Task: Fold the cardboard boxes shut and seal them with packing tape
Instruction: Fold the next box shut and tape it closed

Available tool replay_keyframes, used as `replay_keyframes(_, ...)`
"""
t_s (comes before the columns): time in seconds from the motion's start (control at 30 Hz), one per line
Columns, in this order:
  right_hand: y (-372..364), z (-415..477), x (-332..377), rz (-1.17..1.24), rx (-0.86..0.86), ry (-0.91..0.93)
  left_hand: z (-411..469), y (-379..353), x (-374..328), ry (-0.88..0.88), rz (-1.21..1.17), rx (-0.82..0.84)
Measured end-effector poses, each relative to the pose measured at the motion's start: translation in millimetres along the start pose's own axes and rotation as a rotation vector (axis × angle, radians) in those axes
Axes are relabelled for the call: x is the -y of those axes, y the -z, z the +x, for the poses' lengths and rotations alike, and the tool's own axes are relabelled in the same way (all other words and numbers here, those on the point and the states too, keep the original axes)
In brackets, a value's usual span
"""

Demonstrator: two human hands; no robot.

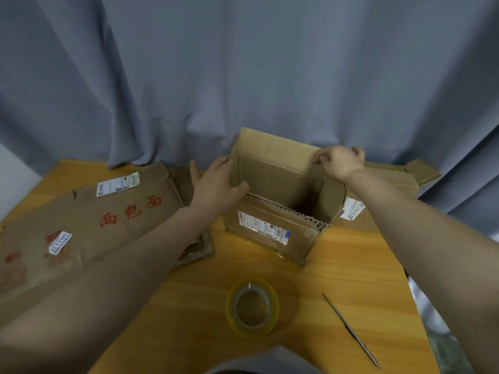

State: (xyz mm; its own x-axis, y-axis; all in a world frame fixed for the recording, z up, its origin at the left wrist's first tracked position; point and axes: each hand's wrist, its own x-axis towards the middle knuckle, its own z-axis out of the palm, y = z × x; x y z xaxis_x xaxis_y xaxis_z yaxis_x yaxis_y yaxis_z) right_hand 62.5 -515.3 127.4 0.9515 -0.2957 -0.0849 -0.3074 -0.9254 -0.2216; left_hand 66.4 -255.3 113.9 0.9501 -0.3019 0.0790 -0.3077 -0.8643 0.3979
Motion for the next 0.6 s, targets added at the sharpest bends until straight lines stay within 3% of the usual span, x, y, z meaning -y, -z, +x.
replay_keyframes(0.1,4,7,-4,0.094,0.072,-0.044,0,0,1,-0.064,0.061,-0.016)
replay_keyframes(0.17,5,8,-4,0.298,0.101,-0.08,2,-1,2,-0.109,0.074,0.023)
replay_keyframes(0.27,13,-4,2,0.723,0.144,-0.159,8,4,2,-0.165,-0.022,0.172)
replay_keyframes(0.33,18,-14,-4,0.811,0.134,-0.085,15,12,-1,-0.171,-0.03,0.313)
replay_keyframes(0.47,29,-36,-33,0.691,0.031,0.184,26,24,-5,-0.197,0.227,0.459)
replay_keyframes(0.6,32,-43,-52,0.238,0.199,0.35,27,24,-1,-0.26,0.276,0.439)
